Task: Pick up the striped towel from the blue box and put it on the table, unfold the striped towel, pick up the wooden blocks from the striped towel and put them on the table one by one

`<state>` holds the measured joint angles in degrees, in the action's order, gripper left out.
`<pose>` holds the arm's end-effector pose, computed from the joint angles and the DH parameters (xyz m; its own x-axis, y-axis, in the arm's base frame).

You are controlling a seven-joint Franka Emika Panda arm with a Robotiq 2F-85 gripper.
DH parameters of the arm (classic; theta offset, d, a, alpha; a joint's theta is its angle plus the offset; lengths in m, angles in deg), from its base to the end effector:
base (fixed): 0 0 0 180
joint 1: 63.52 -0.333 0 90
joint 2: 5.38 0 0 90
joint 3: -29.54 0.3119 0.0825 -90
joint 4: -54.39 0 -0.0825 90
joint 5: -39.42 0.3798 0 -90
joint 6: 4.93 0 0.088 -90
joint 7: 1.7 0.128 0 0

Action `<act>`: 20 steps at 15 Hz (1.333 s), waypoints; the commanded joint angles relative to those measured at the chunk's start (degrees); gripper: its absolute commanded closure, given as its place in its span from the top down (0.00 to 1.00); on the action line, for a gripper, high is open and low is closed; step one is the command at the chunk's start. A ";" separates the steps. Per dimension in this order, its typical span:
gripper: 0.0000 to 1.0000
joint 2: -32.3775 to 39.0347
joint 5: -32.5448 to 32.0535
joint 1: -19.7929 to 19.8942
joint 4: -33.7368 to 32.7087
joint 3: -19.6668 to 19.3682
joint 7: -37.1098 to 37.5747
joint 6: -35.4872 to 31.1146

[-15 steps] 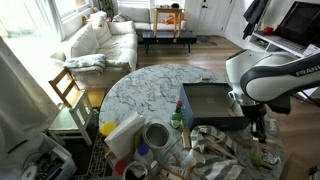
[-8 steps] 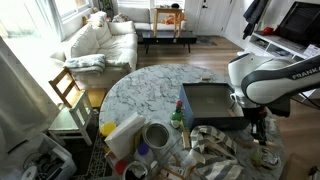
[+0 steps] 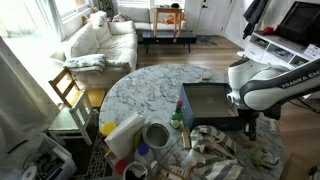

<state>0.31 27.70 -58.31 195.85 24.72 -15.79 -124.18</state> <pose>0.3987 -0.0856 0.2076 0.8527 0.1852 -0.4885 0.2120 -0.9773 -0.0005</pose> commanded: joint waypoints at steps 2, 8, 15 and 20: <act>0.05 1.79 -3.51 1.19 1.38 -1.13 -1.06 -8.32; 0.05 3.51 -1.52 2.08 2.89 -1.34 -2.21 -16.55; 0.05 4.27 -1.06 2.25 3.82 -1.15 -3.58 -20.01; 0.58 3.27 -3.50 1.81 3.63 -1.69 -2.52 -19.05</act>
<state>4.60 25.66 -56.74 198.74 23.44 -17.89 -142.72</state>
